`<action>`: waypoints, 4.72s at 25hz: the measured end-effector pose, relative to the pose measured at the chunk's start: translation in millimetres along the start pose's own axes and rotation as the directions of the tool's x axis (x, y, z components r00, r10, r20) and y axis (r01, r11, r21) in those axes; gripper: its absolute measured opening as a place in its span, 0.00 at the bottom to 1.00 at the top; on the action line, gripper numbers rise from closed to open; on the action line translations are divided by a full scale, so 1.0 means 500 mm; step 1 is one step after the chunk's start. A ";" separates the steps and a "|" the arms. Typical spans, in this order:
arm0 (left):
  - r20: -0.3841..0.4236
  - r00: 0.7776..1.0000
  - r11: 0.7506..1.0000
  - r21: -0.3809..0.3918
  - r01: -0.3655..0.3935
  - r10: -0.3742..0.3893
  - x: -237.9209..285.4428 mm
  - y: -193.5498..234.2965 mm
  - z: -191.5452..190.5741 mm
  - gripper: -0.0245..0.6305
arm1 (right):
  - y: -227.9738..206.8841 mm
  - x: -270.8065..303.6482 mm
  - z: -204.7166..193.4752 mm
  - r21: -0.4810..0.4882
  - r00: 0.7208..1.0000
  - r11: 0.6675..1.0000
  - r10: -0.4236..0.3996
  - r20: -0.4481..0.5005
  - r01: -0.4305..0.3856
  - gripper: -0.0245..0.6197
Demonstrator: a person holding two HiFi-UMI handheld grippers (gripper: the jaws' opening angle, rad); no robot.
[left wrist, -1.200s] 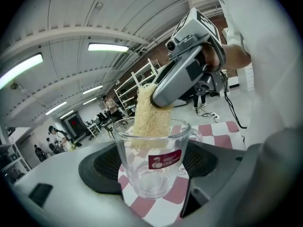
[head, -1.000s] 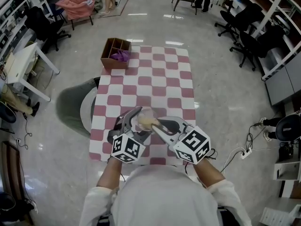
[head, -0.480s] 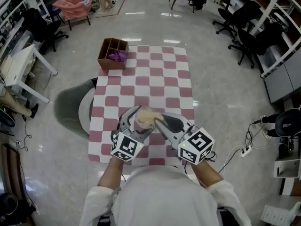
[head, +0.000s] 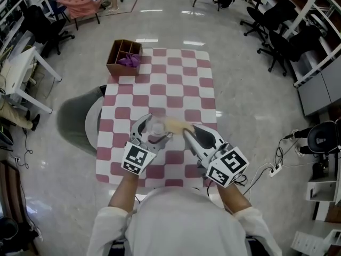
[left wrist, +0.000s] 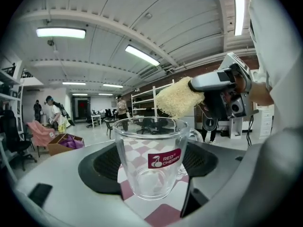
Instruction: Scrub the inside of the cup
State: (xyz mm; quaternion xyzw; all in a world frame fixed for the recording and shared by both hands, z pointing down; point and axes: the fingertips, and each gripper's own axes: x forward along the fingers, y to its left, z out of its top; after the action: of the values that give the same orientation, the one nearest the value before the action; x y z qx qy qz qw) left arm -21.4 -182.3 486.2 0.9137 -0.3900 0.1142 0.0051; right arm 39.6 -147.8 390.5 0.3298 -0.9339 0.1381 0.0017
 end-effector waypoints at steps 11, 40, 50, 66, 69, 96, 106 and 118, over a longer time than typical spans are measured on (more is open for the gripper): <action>-0.038 0.999 0.996 -0.077 -0.040 0.037 0.032 0.047 -0.062 0.61 | -0.034 -0.005 -0.025 0.031 0.999 0.999 -0.031 -0.029 0.032 0.17; -0.135 0.988 0.978 -0.181 -0.100 0.076 0.100 0.086 -0.243 0.61 | -0.093 -0.003 -0.118 0.099 0.985 0.991 -0.071 -0.155 0.087 0.17; -0.132 0.987 0.976 -0.184 -0.112 0.088 0.107 0.089 -0.256 0.61 | -0.100 -0.001 -0.128 0.106 0.985 0.991 -0.067 -0.161 0.085 0.17; -0.129 0.989 0.986 -0.138 -0.089 0.071 0.103 0.080 -0.258 0.61 | -0.093 0.008 -0.124 0.103 0.984 0.991 -0.065 -0.164 0.082 0.17; -0.125 0.989 0.987 -0.130 -0.090 0.074 0.102 0.079 -0.260 0.61 | -0.092 0.007 -0.126 0.103 0.984 0.991 -0.066 -0.165 0.084 0.17; -0.169 0.982 0.974 -0.194 -0.115 0.082 0.058 0.075 -0.269 0.63 | -0.070 -0.014 -0.114 0.093 0.988 0.992 -0.067 -0.142 0.081 0.17; -0.134 0.986 0.969 -0.211 -0.130 0.103 0.015 0.065 -0.251 0.62 | -0.045 -0.021 -0.110 0.086 0.990 0.994 -0.055 -0.128 0.066 0.17; -0.108 0.988 0.975 -0.177 -0.132 0.114 -0.041 0.028 -0.204 0.62 | -0.022 -0.028 -0.109 0.070 0.992 0.994 -0.074 -0.107 0.082 0.17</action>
State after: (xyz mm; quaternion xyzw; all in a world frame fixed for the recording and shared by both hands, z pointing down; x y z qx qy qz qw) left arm -65.9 -167.3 579.9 0.8768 -0.4539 0.1220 0.1014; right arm 52.5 -133.3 444.5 0.3583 -0.9132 0.1894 0.0434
